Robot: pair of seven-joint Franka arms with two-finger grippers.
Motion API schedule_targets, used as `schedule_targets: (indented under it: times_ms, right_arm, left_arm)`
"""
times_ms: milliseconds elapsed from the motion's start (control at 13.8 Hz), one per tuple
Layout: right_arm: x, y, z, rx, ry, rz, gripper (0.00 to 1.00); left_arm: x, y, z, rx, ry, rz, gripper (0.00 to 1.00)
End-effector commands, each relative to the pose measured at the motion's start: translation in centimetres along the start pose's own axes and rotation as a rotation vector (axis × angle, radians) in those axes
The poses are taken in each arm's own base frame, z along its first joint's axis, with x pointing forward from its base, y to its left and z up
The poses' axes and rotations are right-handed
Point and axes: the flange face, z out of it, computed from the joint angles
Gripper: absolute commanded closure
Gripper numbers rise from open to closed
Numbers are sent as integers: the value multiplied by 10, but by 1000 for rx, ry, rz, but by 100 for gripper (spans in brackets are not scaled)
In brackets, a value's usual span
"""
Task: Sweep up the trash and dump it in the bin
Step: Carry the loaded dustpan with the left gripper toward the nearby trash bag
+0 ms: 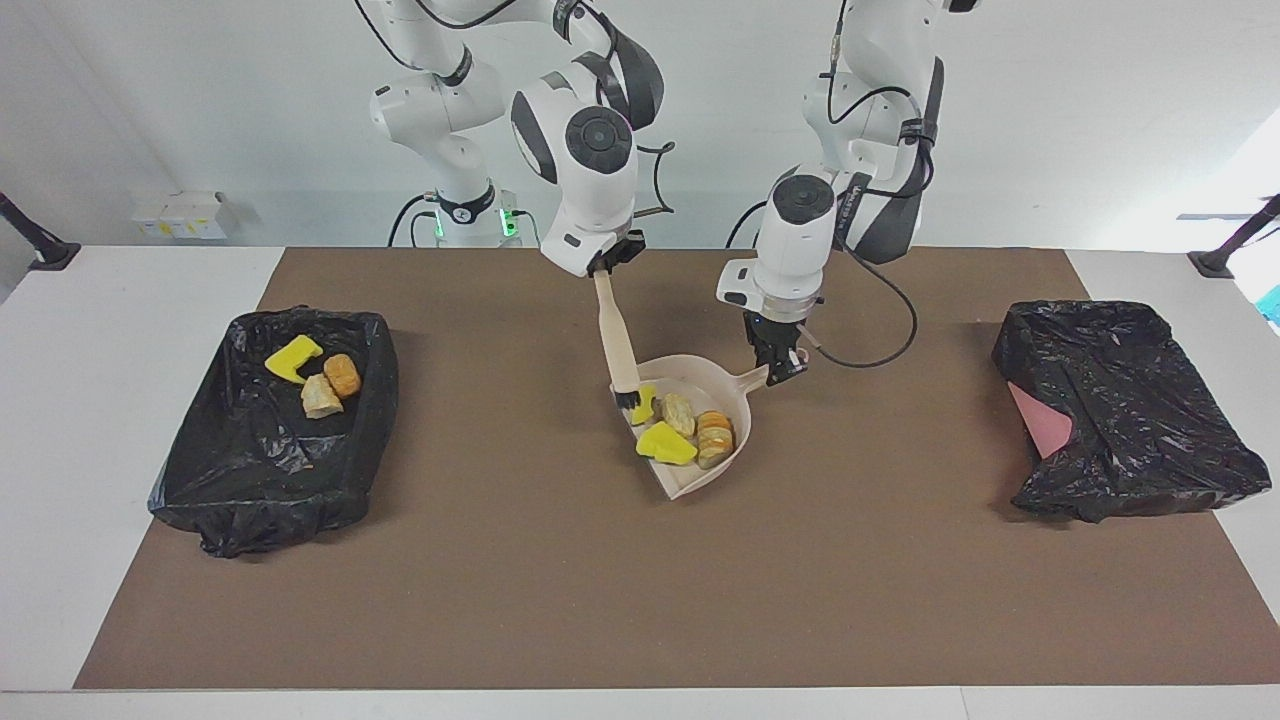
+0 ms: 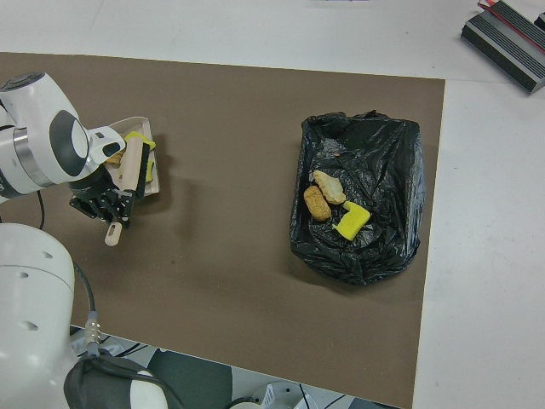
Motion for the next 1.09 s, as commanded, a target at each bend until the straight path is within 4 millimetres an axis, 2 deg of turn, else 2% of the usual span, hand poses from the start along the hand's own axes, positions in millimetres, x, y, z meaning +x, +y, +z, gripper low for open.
schedule_targets:
  times_ms: [0,145,290,435,507,580,652,725,1014]
  right_arm:
    - [-20,6,13,13,47,57,100]
    - [-27,10,24,16,62,65,100]
    - [-42,-7,33,23,97,106,100]
    - [-53,-12,46,14,86,144,100]
    - [-63,-28,65,-5,70,124,100]
    - [-64,-38,81,-5,76,155,100]
    - [-66,-51,91,2,89,164,100]
    - [-66,-54,96,3,83,175,100]
    - [-72,-42,111,15,32,182,100]
  left_arm:
    - [-18,-30,-35,-51,19,31,100]
    - [-37,-54,-55,-64,16,41,100]
    - [-62,-76,-72,-82,32,70,100]
    - [-95,-99,-82,-95,45,103,100]
    - [-110,-108,-87,-98,49,132,100]
    - [-128,-118,-88,-97,53,159,100]
    - [-141,-125,-91,-92,58,177,100]
    - [-157,-133,-89,-100,60,192,100]
    - [-226,-165,-87,-95,88,272,100]
